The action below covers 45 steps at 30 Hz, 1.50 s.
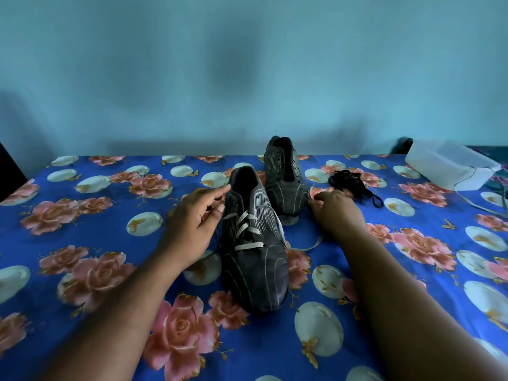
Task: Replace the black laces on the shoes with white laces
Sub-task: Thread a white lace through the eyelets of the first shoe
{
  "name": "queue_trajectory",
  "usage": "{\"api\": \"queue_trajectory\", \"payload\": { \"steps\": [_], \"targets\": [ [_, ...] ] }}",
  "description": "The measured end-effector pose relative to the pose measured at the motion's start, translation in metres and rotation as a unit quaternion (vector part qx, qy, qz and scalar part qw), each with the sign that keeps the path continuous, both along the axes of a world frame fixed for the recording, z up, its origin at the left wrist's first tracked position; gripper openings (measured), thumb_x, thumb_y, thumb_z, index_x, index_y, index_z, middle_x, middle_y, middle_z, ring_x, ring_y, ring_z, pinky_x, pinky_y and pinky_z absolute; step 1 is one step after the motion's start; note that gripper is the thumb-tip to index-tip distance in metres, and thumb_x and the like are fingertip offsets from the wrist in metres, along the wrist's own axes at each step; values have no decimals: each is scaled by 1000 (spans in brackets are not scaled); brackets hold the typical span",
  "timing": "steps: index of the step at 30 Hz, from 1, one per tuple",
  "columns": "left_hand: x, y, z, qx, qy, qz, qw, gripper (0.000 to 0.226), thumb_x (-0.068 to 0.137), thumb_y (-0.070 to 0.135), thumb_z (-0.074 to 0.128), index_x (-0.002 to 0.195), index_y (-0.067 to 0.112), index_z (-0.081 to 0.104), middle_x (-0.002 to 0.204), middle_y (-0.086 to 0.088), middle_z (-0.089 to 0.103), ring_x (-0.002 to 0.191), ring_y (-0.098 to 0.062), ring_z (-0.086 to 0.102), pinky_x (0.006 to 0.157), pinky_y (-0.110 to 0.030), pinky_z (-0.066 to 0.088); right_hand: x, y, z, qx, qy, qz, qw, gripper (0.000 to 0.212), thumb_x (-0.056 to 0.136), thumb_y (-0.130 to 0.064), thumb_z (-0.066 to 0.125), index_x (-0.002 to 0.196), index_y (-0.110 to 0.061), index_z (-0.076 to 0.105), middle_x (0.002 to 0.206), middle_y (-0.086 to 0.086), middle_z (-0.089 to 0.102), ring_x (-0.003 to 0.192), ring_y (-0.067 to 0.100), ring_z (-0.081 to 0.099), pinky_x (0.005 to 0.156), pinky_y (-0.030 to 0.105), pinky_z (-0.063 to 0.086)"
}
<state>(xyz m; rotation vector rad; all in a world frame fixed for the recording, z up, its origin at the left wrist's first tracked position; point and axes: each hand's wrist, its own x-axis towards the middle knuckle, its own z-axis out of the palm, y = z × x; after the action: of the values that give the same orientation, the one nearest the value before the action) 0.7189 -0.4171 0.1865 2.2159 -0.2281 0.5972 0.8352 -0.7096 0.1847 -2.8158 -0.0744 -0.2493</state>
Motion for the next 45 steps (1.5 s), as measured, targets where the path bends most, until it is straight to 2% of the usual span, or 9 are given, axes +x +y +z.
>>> {"api": "queue_trajectory", "payload": {
  "steps": [4,8,11,16,20,29,34,37,45],
  "targets": [
    [1,-9,-3,37,-23,-2,999,45,97,40,46,142,40,52,112,18,55,106,-11,61,91,-51,52,-2,1,6,0,-9,11,1000,23,96,-37,59,99,-18,72,105,11,69,95,34,64,68,36,49],
    [3,-12,-3,50,-24,7,998,51,96,38,47,146,46,43,108,18,50,104,-14,57,89,-56,51,-9,-8,19,-15,50,3,999,20,88,-31,65,75,-16,66,84,7,68,81,31,64,67,34,51],
    [5,-13,-2,62,-29,-2,998,52,97,32,50,145,48,44,107,25,46,104,-11,55,89,-56,50,-13,-15,32,-53,103,-6,993,19,82,-35,71,77,-17,67,82,2,67,80,26,64,70,34,53],
    [7,-12,-2,43,-26,-7,999,47,96,32,52,140,48,52,109,31,48,100,-6,55,90,-56,50,-16,-2,30,-26,11,-3,1000,30,94,-44,60,104,-19,71,108,5,68,102,30,63,81,41,55],
    [8,-11,-4,37,-27,-7,999,46,95,33,52,138,48,54,109,30,49,99,-3,55,90,-57,50,-10,8,10,-26,12,6,1000,29,97,-40,57,111,-20,71,116,11,63,106,33,61,73,37,48],
    [11,-7,-8,35,-32,-25,999,48,99,15,61,139,41,56,113,29,48,104,-8,56,92,-57,50,-12,-6,18,81,-32,-36,996,16,89,-23,63,80,-11,66,78,9,67,73,30,61,56,31,43],
    [11,-7,-7,27,-41,-39,998,46,98,13,61,138,35,58,112,30,47,104,-7,56,91,-50,52,-14,-3,24,136,-80,-36,987,12,90,-28,59,89,-16,62,83,3,63,74,26,56,56,30,36],
    [10,-8,-6,30,-45,-38,998,44,99,17,61,138,37,58,113,30,47,101,-5,55,90,-49,52,-16,2,28,160,-108,-14,981,16,91,-28,57,97,-18,68,84,1,66,73,23,57,59,31,39],
    [8,-7,-3,17,-47,-39,998,42,98,17,62,135,37,60,109,33,47,98,-5,55,87,-43,53,-37,24,48,241,-176,145,943,9,93,-30,72,88,-22,73,54,-2,57,49,13,50,50,28,38]
  ]
}}
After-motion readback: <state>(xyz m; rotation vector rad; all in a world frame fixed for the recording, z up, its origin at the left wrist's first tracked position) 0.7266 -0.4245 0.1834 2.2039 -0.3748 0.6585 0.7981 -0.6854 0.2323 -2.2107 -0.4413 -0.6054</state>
